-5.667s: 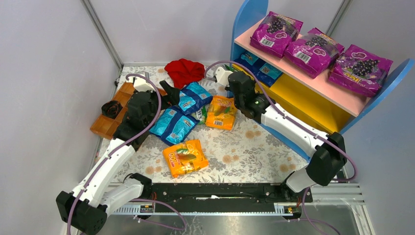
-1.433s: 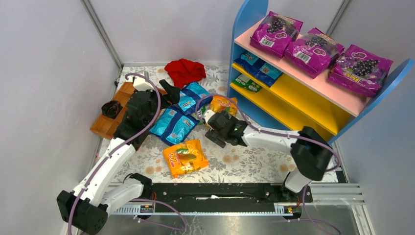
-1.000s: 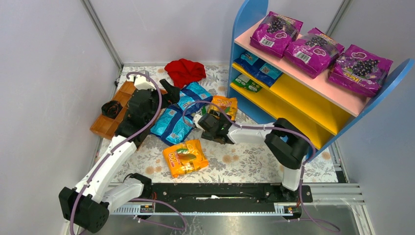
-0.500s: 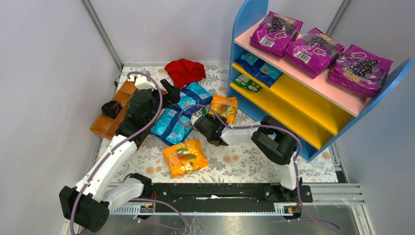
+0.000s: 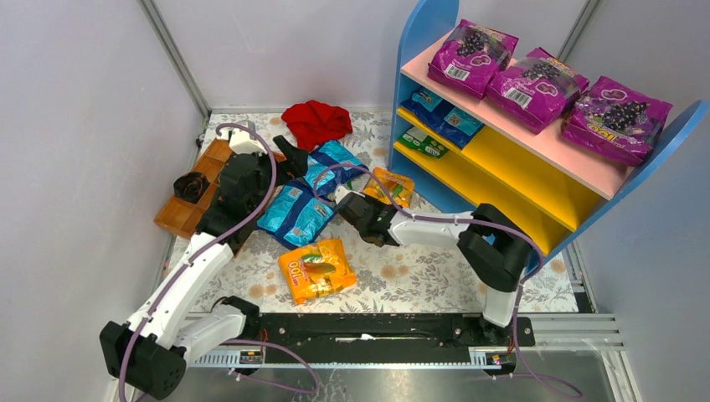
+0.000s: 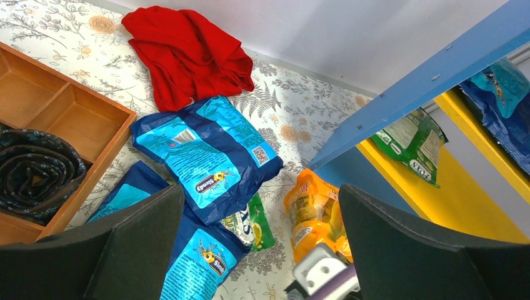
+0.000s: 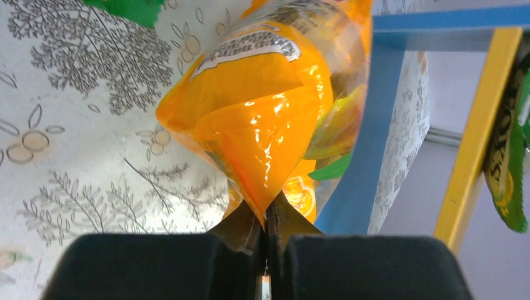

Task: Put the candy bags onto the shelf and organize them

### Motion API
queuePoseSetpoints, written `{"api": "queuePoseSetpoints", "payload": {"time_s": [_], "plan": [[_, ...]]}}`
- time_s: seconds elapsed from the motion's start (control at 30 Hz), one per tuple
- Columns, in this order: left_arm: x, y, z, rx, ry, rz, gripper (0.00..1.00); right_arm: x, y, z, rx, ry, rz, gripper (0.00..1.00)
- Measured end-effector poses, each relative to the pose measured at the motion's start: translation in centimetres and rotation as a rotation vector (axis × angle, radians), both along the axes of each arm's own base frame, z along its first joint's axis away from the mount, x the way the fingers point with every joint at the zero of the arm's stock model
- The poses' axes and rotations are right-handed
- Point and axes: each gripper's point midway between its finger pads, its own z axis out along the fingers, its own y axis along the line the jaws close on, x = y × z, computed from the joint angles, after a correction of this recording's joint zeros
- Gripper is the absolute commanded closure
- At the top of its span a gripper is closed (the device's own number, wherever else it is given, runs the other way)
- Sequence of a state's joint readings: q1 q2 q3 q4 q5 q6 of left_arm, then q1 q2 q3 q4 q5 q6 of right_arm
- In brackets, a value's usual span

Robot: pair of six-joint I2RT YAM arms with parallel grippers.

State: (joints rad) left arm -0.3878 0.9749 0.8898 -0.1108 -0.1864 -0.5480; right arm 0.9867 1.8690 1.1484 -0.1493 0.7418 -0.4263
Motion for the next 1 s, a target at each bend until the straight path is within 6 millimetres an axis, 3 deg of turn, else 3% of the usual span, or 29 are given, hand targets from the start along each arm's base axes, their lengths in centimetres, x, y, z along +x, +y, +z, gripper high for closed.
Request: {"api": "queuePoseSetpoints", "payload": {"time_s": [0.4,0.73,1.0], "plan": [[-0.6,-0.2,0.9,-0.010,-0.025,-0.011,0.01,-2.4,-2.9,6.6,0.110,-0.012,-0.068,1.00],[-0.6,-0.3,0.9,-0.010,-0.025,-0.013,0.01,-2.3,-5.8,8.2,-0.056,-0.081,-0.089,1.00],[-0.6,-0.4,0.9,-0.010,-0.025,-0.016,0.01,-1.8,-7.1,7.8,-0.139,-0.123,-0.088,1.00]]}}
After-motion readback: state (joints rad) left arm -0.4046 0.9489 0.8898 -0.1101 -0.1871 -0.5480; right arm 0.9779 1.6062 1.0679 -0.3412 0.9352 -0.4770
